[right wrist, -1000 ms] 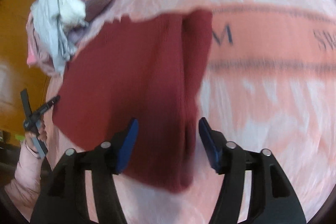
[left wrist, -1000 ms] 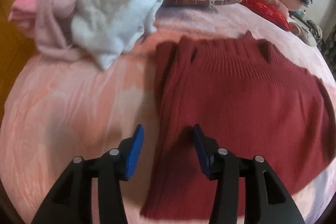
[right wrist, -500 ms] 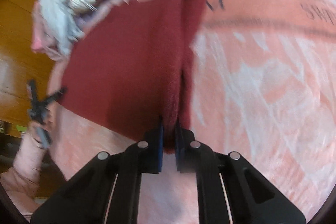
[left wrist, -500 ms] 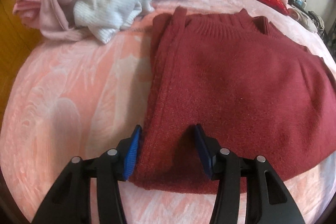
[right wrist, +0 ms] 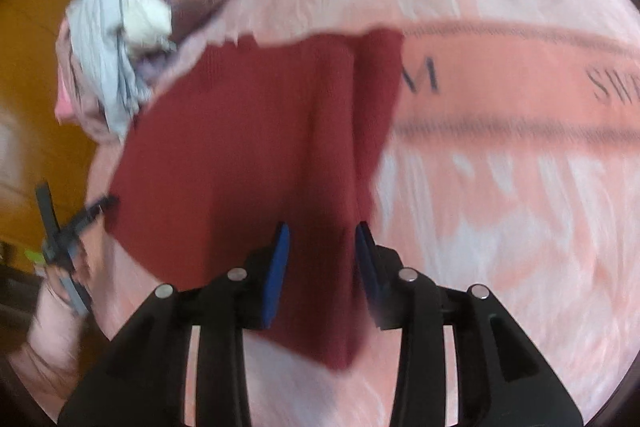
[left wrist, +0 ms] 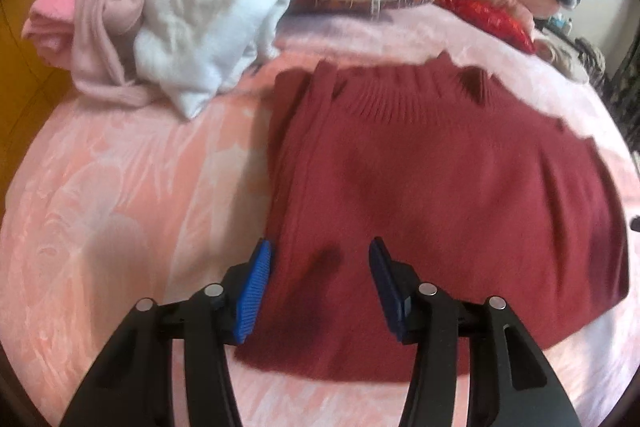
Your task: Fold small clothes
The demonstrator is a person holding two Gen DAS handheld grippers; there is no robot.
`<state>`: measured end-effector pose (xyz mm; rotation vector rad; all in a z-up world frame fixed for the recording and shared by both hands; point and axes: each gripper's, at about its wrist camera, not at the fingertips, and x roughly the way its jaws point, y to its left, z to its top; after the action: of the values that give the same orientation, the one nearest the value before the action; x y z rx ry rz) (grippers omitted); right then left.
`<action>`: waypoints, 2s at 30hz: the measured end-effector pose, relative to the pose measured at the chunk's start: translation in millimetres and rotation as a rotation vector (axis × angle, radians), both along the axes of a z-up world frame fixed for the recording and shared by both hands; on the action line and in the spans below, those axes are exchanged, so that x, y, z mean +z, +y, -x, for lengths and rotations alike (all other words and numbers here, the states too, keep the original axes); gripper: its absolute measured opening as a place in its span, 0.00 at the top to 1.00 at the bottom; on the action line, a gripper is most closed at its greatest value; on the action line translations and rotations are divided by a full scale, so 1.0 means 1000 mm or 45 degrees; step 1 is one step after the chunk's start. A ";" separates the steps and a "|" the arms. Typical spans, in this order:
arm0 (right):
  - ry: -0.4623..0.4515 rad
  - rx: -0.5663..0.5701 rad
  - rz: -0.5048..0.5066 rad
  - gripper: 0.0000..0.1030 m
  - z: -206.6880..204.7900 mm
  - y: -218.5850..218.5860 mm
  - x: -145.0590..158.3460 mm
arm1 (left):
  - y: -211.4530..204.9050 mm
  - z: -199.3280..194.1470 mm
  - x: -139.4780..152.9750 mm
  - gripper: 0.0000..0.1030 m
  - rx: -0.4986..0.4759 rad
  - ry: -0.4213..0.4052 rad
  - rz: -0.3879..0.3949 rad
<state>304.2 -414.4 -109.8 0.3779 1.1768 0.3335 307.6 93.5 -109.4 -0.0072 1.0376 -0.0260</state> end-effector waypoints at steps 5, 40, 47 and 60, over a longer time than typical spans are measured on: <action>0.044 -0.067 -0.007 0.71 -0.059 0.004 -0.015 | -0.011 -0.037 -0.007 0.50 0.017 0.041 0.045; 0.102 -0.060 0.009 0.74 0.005 -0.013 -0.042 | -0.034 -0.008 -0.022 0.47 -0.030 0.065 0.062; 0.115 -0.132 -0.003 0.95 0.018 -0.021 -0.054 | -0.038 -0.007 -0.038 0.45 -0.033 0.095 -0.001; 0.093 -0.131 0.028 0.66 0.046 -0.025 -0.027 | -0.034 0.004 -0.023 0.43 0.007 0.115 0.040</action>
<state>258.1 -439.4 -136.9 0.4325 1.2268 0.2185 303.6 59.1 -132.7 -0.0402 1.1275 -0.0375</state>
